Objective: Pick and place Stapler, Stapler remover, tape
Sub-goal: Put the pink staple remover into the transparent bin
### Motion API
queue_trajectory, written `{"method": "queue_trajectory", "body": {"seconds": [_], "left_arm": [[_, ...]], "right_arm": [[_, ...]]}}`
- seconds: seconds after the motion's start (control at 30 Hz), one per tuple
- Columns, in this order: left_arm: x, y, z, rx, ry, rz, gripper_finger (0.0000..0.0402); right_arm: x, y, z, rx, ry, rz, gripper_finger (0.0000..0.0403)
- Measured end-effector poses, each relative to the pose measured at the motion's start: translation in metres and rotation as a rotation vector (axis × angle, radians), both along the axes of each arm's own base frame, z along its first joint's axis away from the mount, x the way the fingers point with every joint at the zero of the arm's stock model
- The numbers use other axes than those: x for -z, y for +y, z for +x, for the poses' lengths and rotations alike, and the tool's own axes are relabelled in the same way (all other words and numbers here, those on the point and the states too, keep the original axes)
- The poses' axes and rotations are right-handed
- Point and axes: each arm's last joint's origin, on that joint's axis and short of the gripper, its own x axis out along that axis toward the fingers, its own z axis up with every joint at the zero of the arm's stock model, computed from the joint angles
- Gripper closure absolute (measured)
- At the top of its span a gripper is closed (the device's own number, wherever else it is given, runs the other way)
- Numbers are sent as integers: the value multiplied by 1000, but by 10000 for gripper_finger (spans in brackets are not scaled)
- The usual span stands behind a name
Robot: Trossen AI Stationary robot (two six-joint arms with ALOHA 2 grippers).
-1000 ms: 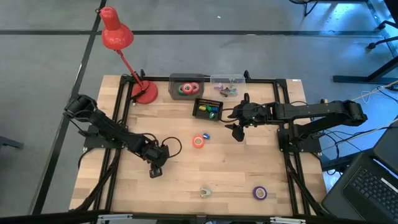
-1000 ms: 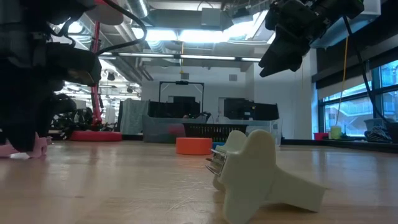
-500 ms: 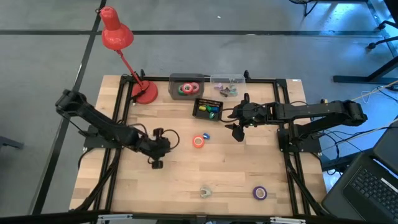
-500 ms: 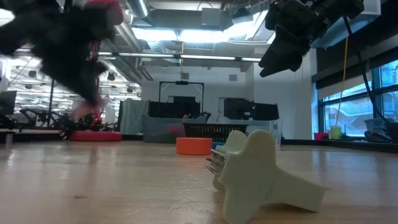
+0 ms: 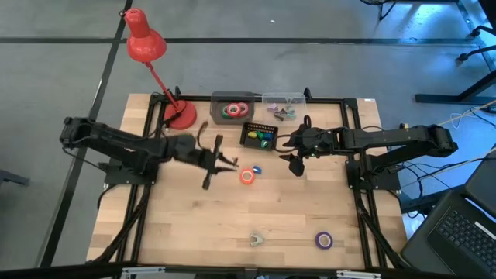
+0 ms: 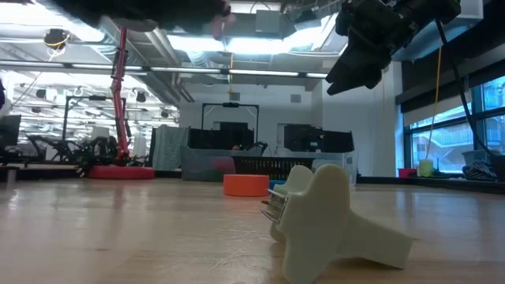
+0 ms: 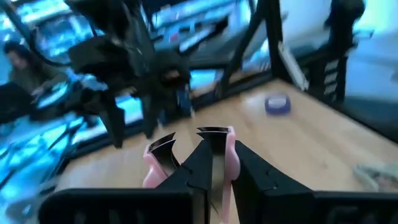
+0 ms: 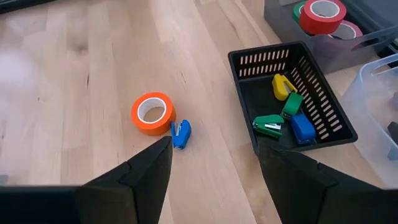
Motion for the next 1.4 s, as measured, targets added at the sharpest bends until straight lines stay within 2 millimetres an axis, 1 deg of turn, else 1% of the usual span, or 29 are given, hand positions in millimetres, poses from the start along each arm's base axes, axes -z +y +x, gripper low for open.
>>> {"method": "queue_trajectory", "body": {"seconds": [0.13,0.2,0.33,0.4,0.5,0.63,0.73,0.83,0.93,1.17,1.3,1.4], "left_arm": [[9,35,-1,59,-95,-92,373],[12,48,-4,63,-130,-126,373],[18,66,-9,31,-135,-157,373],[17,71,-10,11,-141,-159,373],[14,75,-11,9,-167,-150,373],[8,75,-13,89,-217,-150,373],[4,74,-13,112,-250,-146,373],[1,72,-13,147,-292,-133,373],[-1,70,-13,198,-306,-149,373],[5,66,-8,260,-280,-190,373],[6,66,-2,265,-268,-195,373],[6,67,3,300,-258,-195,373]], "right_arm": [[-1,0,1,-10,-10,-12,162],[-2,1,3,-22,-32,-22,162],[-6,7,8,-71,-88,-57,162],[-9,10,12,-97,-140,-80,162],[-14,14,17,-128,-212,-117,162],[-26,17,23,-165,-342,-178,162],[-33,18,28,-174,-432,-212,162],[-33,19,37,-178,-489,-236,162],[-29,19,47,-185,-527,-266,162],[-24,20,68,-171,-644,-286,162],[-29,21,85,-170,-649,-269,162],[-29,22,98,-188,-608,-248,162]]}}
